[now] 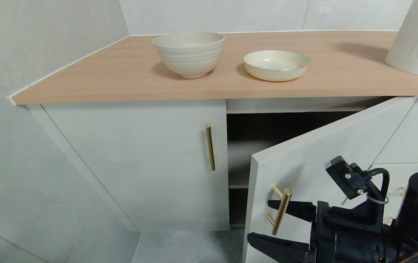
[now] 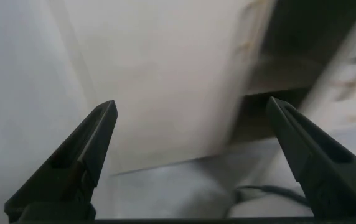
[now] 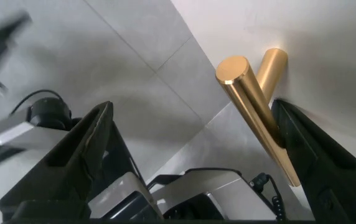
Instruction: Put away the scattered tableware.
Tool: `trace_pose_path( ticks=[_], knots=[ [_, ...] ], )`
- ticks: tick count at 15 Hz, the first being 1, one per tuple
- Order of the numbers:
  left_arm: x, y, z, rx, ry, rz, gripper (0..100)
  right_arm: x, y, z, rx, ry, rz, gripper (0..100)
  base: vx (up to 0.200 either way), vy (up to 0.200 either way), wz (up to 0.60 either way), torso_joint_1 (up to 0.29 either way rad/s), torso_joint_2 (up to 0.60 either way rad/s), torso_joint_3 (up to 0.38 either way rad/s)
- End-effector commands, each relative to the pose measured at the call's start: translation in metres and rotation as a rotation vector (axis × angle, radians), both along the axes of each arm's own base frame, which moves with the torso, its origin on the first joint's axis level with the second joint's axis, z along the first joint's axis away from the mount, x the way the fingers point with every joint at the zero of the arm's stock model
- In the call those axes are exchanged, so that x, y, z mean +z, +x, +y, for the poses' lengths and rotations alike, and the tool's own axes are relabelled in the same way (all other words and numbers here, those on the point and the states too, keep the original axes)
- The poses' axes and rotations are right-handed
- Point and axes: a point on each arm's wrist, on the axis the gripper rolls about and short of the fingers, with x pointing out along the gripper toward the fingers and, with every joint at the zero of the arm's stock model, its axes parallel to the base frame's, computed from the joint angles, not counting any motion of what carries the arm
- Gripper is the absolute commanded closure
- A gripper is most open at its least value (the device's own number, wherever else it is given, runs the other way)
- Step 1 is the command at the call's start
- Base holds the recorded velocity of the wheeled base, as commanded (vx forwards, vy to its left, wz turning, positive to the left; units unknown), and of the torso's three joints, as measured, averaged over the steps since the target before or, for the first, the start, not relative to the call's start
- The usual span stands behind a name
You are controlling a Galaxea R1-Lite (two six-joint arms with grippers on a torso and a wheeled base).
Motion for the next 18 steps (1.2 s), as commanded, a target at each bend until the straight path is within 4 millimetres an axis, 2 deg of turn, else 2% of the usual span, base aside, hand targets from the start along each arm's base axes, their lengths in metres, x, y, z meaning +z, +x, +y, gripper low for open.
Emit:
trace_pose_path(
  ticks=[1,2,3,4,5,6,8,10,12,17,18],
  knots=[
    [0.078,0.086,-0.006,-0.197,-0.034,0.218,0,0.001,-0.007,0.000,0.028,0.003,0.002,0,0.000,0.000,0.00,0.000,0.00,0.000],
    [0.083,0.114,-0.011,-0.250,-0.026,0.265,0,-0.002,-0.006,0.000,0.028,-0.004,0.008,0,0.000,0.000,0.00,0.000,0.00,0.000],
    [0.084,0.126,-0.016,-0.283,-0.024,0.274,0,-0.003,-0.006,0.001,0.030,-0.009,0.011,0,0.000,0.000,0.00,0.000,0.00,0.000],
    [0.082,0.156,-0.035,-0.386,-0.027,0.283,0,-0.006,-0.006,0.001,0.036,-0.021,0.017,0,0.000,0.000,0.00,0.000,0.00,0.000],
    [0.078,0.173,-0.052,-0.441,-0.055,0.306,0,-0.009,-0.007,0.000,0.036,-0.032,0.025,0,0.000,0.000,0.00,0.000,0.00,0.000],
    [0.074,0.179,-0.061,-0.477,-0.071,0.327,0,-0.011,-0.007,0.001,0.036,-0.037,0.029,0,0.000,0.000,0.00,0.000,0.00,0.000],
    [0.059,0.190,-0.100,-0.622,-0.150,0.401,0,-0.012,-0.006,0.001,0.036,-0.040,0.032,0,0.000,0.000,0.00,0.000,0.00,0.000],
    [0.051,0.188,-0.127,-0.731,-0.198,0.435,0,-0.013,-0.007,0.000,0.036,-0.044,0.035,0,0.000,0.000,0.00,0.000,0.00,0.000],
    [0.047,0.187,-0.137,-0.762,-0.201,0.460,0,-0.013,-0.007,0.000,0.036,-0.045,0.036,0,0.000,0.000,0.00,0.000,0.00,0.000],
    [0.020,0.210,-0.165,-0.746,-0.173,0.507,0,-0.013,-0.007,0.000,0.036,-0.043,0.034,0,0.000,0.000,0.00,0.000,0.00,0.000],
    [0.015,0.218,-0.171,-0.737,-0.179,0.485,100,-0.013,-0.007,0.000,0.036,-0.043,0.032,0,0.000,0.000,0.00,0.000,0.00,0.000]
  ],
)
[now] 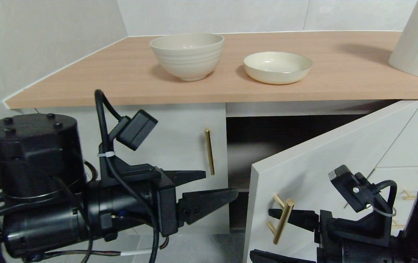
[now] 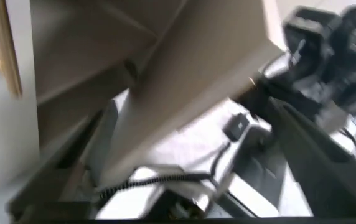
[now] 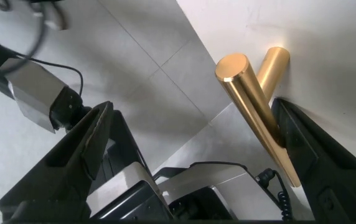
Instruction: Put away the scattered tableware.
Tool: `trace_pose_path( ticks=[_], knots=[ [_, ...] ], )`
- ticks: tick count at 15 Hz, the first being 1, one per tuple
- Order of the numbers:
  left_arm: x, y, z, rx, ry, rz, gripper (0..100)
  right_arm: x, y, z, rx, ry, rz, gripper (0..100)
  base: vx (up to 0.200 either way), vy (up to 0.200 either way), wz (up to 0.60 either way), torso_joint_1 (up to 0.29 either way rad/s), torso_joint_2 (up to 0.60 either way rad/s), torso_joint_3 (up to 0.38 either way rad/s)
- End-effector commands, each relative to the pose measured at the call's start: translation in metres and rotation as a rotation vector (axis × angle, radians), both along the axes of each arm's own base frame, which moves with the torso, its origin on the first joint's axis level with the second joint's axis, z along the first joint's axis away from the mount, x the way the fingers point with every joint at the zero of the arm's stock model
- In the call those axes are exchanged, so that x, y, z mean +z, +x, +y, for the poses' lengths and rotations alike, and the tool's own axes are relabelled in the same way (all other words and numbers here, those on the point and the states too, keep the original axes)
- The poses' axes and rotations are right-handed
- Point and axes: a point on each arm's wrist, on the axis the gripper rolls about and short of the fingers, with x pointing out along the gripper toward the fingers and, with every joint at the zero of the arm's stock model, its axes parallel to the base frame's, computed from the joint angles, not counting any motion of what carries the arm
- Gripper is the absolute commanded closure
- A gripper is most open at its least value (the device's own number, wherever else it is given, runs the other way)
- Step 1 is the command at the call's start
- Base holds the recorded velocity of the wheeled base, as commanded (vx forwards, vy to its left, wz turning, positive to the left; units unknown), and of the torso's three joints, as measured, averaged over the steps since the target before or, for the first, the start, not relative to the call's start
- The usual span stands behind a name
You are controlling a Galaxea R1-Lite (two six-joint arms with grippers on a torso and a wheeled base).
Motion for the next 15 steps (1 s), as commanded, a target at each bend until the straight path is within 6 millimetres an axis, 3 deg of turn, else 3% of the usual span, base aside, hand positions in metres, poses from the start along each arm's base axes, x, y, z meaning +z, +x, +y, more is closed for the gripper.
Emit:
trace_pose_path(
  ticks=[1,4,9,15],
  knots=[
    [-0.022,0.020,-0.019,0.011,0.017,0.013,100,-0.001,0.001,0.001,-0.003,-0.004,0.002,0,0.000,0.000,0.00,0.000,0.00,0.000],
    [-0.034,0.030,-0.028,0.013,-0.016,-0.070,100,-0.001,0.001,0.000,-0.005,-0.003,0.001,0,0.000,0.000,0.00,0.000,0.00,0.000],
    [-0.076,0.040,-0.058,-0.079,0.017,-0.195,100,0.006,0.003,-0.005,-0.029,0.019,-0.015,0,0.000,0.000,0.00,0.000,0.00,0.000],
    [-0.071,0.041,-0.085,-0.143,-0.075,-0.284,100,0.014,0.007,-0.019,-0.085,0.047,-0.043,0,0.000,0.000,0.00,0.000,0.00,0.000]
  ],
)
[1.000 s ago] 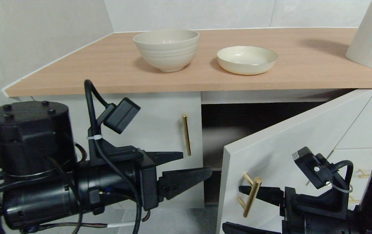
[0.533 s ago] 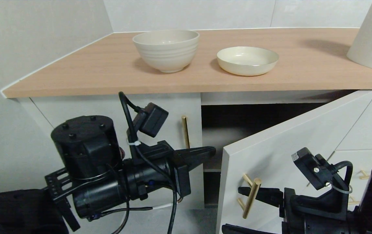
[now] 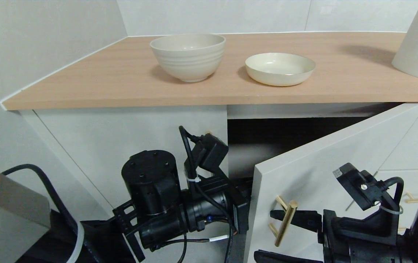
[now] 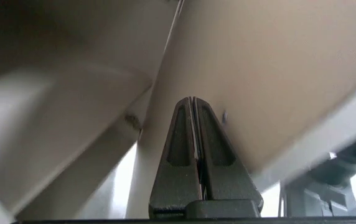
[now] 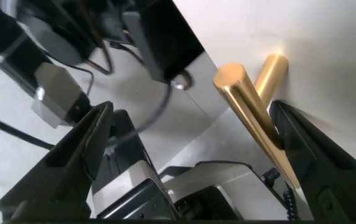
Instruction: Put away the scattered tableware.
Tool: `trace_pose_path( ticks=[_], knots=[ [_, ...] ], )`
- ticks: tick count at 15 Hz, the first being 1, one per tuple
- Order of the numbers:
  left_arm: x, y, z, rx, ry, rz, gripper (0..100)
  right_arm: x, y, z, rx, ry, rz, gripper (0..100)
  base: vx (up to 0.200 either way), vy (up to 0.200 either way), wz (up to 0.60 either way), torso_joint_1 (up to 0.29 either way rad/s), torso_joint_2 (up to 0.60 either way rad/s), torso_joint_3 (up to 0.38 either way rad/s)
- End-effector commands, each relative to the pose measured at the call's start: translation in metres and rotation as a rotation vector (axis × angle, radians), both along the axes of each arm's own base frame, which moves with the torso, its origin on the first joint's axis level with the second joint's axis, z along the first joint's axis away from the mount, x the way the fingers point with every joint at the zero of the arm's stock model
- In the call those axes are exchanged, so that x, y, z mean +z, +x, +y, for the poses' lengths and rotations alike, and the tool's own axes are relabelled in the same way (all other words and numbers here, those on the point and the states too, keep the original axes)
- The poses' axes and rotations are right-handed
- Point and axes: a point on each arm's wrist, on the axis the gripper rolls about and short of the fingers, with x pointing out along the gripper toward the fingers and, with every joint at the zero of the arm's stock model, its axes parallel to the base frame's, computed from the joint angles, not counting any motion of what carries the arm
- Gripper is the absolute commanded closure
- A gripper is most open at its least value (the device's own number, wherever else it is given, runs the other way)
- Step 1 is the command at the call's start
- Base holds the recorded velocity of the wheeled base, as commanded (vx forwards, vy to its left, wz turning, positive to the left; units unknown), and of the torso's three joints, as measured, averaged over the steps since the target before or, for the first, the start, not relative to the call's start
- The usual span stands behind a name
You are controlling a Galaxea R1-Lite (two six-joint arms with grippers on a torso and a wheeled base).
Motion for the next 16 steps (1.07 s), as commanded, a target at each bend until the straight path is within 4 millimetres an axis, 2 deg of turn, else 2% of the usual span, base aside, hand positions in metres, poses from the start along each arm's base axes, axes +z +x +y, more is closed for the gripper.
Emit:
trace_pose_path(
  ticks=[1,4,8,11,14,16],
  knots=[
    [-0.003,0.000,-0.004,-0.021,0.004,0.005,100,0.002,0.003,-0.014,-0.074,0.012,-0.018,0,0.000,0.000,0.00,0.000,0.00,0.000],
    [0.002,-0.003,-0.003,-0.030,-0.005,-0.004,100,0.008,-0.005,-0.030,-0.142,0.020,-0.068,0,0.000,0.000,0.00,0.000,0.00,0.000],
    [0.000,-0.003,-0.005,-0.035,-0.001,-0.001,100,0.006,-0.006,-0.037,-0.274,-0.042,-0.107,0,0.000,0.000,0.00,0.000,0.00,0.000],
    [0.001,-0.005,-0.005,-0.036,-0.003,0.000,100,0.023,-0.020,-0.052,-0.305,-0.064,-0.110,0,0.000,0.000,0.00,0.000,0.00,0.000],
    [-0.003,-0.005,-0.008,-0.044,0.007,0.009,100,0.051,-0.044,-0.077,-0.250,-0.068,-0.097,0,0.000,0.000,0.00,0.000,0.00,0.000],
    [-0.004,-0.004,-0.010,-0.046,0.010,0.012,100,0.052,-0.050,-0.082,-0.216,-0.071,-0.089,0,0.000,0.000,0.00,0.000,0.00,0.000]
  ],
)
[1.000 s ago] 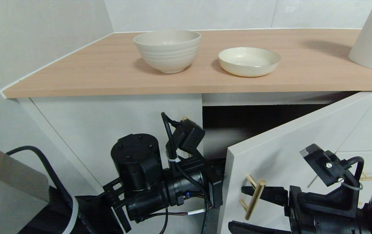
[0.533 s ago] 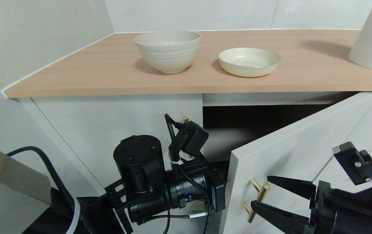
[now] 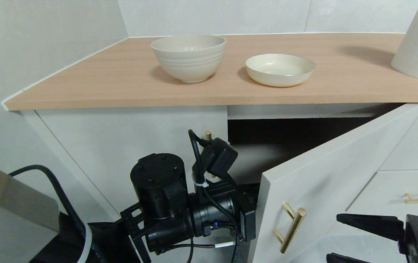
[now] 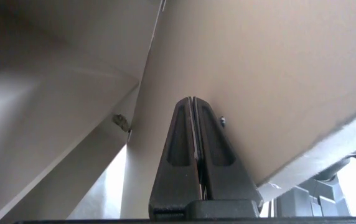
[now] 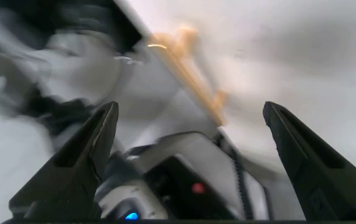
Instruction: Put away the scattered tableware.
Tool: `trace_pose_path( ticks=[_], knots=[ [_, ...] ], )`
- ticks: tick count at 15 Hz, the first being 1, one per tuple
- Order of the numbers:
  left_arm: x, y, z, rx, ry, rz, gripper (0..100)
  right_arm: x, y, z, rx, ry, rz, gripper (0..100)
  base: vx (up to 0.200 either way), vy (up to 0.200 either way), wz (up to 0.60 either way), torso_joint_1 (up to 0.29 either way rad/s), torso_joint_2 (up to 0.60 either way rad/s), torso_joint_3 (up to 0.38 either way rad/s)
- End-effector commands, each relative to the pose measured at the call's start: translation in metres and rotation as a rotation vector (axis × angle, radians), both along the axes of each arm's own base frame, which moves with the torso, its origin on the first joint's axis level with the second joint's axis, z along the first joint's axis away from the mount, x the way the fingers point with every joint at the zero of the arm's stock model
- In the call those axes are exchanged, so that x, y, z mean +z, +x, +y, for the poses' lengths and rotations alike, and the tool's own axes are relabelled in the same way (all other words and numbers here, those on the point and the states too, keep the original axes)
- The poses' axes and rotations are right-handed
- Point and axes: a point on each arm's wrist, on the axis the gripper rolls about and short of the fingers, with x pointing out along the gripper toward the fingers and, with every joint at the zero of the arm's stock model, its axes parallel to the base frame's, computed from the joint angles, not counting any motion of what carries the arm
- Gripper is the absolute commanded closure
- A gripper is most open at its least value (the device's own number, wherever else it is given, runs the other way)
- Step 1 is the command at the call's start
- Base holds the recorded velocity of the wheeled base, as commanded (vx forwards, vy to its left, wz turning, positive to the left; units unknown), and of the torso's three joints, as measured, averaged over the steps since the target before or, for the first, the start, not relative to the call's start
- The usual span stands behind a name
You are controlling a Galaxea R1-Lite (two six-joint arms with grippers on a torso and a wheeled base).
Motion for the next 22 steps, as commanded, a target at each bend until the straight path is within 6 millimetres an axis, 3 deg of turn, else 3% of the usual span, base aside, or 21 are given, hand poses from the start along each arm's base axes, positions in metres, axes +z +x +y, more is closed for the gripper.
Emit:
trace_pose_path(
  ticks=[1,4,8,10,14,19,22],
  knots=[
    [-0.002,-0.001,-0.004,-0.011,0.006,0.006,100,0.017,-0.012,-0.012,0.009,0.077,-0.070,0,0.000,0.000,0.00,0.000,0.00,0.000],
    [0.000,-0.003,-0.009,-0.023,0.002,0.004,100,0.018,-0.012,-0.012,0.006,0.080,-0.071,0,0.000,0.000,0.00,0.000,0.00,0.000],
    [-0.001,-0.002,-0.010,-0.020,0.014,0.017,100,0.016,-0.010,-0.011,0.008,0.070,-0.064,0,-0.200,0.000,0.00,0.006,0.00,0.004],
    [-0.003,0.003,-0.017,-0.020,0.018,0.024,100,0.016,-0.010,-0.011,0.009,0.070,-0.064,0,-0.200,0.000,0.00,-0.002,0.00,0.007],
    [-0.023,0.026,-0.034,-0.003,0.064,0.064,100,0.016,-0.011,-0.011,0.009,0.070,-0.064,0,0.000,0.000,0.00,0.000,0.00,0.000],
    [-0.018,0.029,-0.036,0.000,0.059,0.060,100,0.016,-0.011,-0.012,0.009,0.071,-0.065,0,0.000,0.000,0.00,0.000,0.00,0.000],
    [-0.013,0.033,-0.041,0.003,0.052,0.054,100,0.016,-0.011,-0.012,0.009,0.072,-0.066,0,-0.200,0.000,0.00,0.006,0.00,0.001]
  ],
)
